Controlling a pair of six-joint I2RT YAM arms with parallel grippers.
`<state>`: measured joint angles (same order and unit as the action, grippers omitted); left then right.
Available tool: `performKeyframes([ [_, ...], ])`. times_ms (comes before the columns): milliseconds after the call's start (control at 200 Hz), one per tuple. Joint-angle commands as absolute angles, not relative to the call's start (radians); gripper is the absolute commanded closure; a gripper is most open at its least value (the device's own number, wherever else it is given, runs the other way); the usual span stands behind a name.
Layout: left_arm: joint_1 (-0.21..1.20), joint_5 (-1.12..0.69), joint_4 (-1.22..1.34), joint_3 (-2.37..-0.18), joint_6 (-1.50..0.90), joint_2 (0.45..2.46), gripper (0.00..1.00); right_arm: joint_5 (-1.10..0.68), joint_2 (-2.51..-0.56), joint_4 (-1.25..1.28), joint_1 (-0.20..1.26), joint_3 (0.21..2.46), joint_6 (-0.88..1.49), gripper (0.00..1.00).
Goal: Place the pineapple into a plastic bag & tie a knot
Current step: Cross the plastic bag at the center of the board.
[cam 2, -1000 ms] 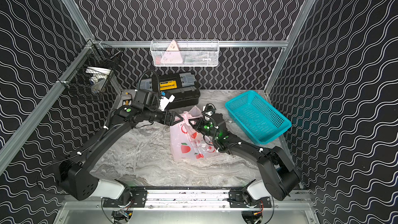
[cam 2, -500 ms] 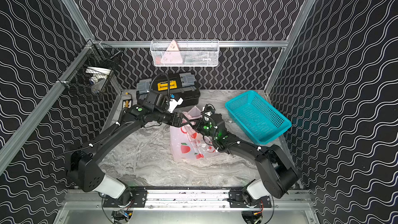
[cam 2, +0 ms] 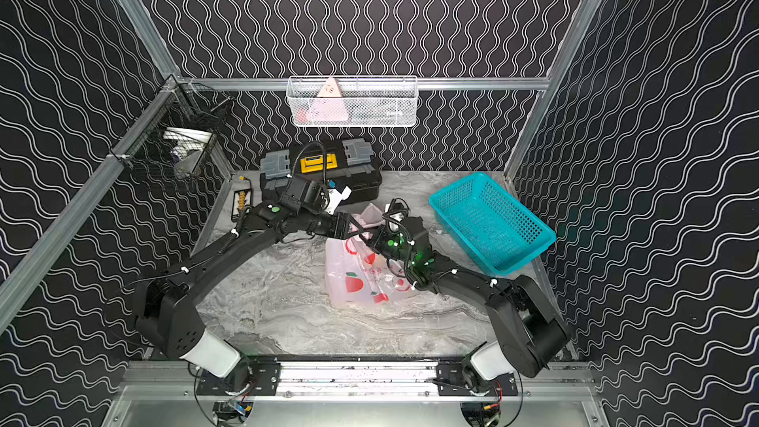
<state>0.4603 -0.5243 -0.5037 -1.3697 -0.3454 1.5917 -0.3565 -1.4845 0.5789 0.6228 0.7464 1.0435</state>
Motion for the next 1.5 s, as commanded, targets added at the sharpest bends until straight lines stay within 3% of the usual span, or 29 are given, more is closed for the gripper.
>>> performKeyframes([
  [0,0.469,-0.520,-0.476,-1.371,-0.358,1.603,0.57,-0.357,-1.480,0.616,0.624,0.741,1.052,1.00],
  [160,0.469,-0.512,-0.447,-1.361,-0.373,1.595,0.75,-0.362,-1.464,0.595,0.624,0.737,1.034,1.00],
  [240,0.468,-0.515,-0.432,-1.357,-0.371,1.594,0.94,-0.368,-1.443,0.552,0.624,0.741,1.006,1.00],
  [270,0.469,-0.516,-0.428,-1.356,-0.366,1.594,1.00,-0.372,-1.428,0.521,0.623,0.744,0.987,0.92],
  [345,0.466,-0.534,-0.420,-1.357,-0.338,1.592,1.00,-0.387,-1.373,0.388,0.607,0.767,0.908,0.68],
  [425,0.459,-0.584,-0.408,-1.357,-0.280,1.592,1.00,-0.417,-1.294,0.206,0.561,0.812,0.796,0.49],
  [530,0.446,-0.655,-0.438,-1.387,-0.194,1.597,1.00,-0.440,-1.196,0.001,0.475,0.885,0.663,0.32],
  [646,0.437,-0.751,-0.427,-1.391,-0.118,1.579,1.00,-0.477,-1.160,-0.118,0.382,0.965,0.576,0.20],
  [901,0.402,-0.838,-0.570,-1.470,0.027,1.524,1.00,-0.769,-1.318,-0.235,0.380,1.174,0.442,0.17],
  [1186,0.351,-0.956,-0.554,-1.450,0.015,1.522,1.00,-0.846,-1.402,-0.223,0.434,1.241,0.388,0.19],
  [1496,0.351,-0.959,-0.531,-1.399,-0.014,1.547,1.00,-0.842,-1.526,-0.251,0.480,1.273,0.289,0.14],
])
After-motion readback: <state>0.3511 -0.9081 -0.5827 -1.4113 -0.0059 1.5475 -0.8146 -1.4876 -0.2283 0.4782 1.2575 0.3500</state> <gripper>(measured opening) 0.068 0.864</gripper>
